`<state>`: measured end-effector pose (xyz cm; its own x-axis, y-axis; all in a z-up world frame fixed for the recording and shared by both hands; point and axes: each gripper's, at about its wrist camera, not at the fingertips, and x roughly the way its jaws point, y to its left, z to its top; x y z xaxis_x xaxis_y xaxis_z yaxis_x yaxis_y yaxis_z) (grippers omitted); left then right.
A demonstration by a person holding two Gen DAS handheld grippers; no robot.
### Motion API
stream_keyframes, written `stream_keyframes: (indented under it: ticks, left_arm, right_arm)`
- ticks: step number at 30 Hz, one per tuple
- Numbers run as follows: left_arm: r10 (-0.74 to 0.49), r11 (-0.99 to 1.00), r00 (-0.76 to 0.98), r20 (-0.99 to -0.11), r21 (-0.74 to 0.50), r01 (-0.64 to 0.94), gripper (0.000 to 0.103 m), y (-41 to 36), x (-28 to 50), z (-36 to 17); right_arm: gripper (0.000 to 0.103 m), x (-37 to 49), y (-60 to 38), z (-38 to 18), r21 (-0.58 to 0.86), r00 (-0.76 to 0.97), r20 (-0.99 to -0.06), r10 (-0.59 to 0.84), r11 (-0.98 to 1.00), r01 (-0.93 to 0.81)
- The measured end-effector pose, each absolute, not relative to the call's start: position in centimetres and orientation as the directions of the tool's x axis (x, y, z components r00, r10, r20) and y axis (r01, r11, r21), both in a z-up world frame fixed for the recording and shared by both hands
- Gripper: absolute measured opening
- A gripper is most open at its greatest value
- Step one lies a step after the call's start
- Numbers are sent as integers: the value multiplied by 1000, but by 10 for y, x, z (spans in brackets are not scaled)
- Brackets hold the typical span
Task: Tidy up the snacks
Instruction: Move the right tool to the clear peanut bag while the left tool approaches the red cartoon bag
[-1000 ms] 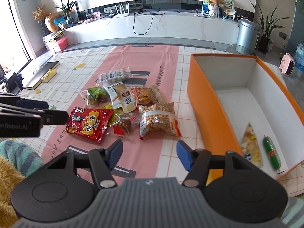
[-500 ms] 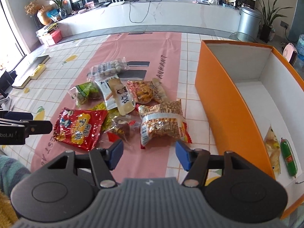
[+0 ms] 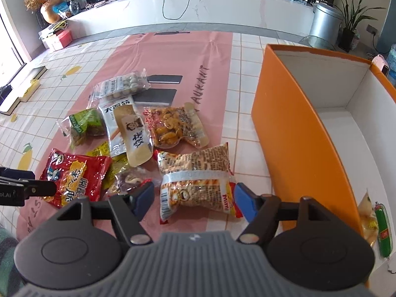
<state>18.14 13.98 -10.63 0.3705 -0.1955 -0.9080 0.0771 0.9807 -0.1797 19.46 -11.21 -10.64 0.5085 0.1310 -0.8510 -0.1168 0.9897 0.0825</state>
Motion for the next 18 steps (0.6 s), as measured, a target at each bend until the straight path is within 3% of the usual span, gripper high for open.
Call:
stream_keyframes:
  ticks: [9,18]
  left_arm:
    - [-317,948,249,-915,-305,87,81,129,176,-116]
    - [-400,908,192,-896,-359,215,80,88,153,-109]
  right_arm:
    - [56,196,-111,-117,82,511,-849,138,988,-130]
    - [54,170,-118,-113,100,485,-863,138,990,-104]
